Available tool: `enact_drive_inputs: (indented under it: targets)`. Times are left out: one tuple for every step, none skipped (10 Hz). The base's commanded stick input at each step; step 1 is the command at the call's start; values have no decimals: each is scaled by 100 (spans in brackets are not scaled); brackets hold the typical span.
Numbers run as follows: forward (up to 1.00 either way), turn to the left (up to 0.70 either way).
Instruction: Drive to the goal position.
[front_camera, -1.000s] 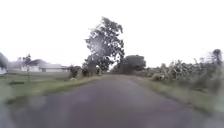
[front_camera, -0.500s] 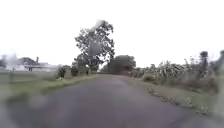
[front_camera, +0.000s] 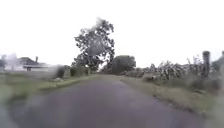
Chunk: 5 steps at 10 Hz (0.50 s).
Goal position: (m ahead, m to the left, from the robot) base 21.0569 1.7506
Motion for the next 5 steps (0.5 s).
enact_drive_inputs:
  targets:
    - [85,0]
    - [85,0]
    - [85,0]
    - [85,0]
    - [85,13]
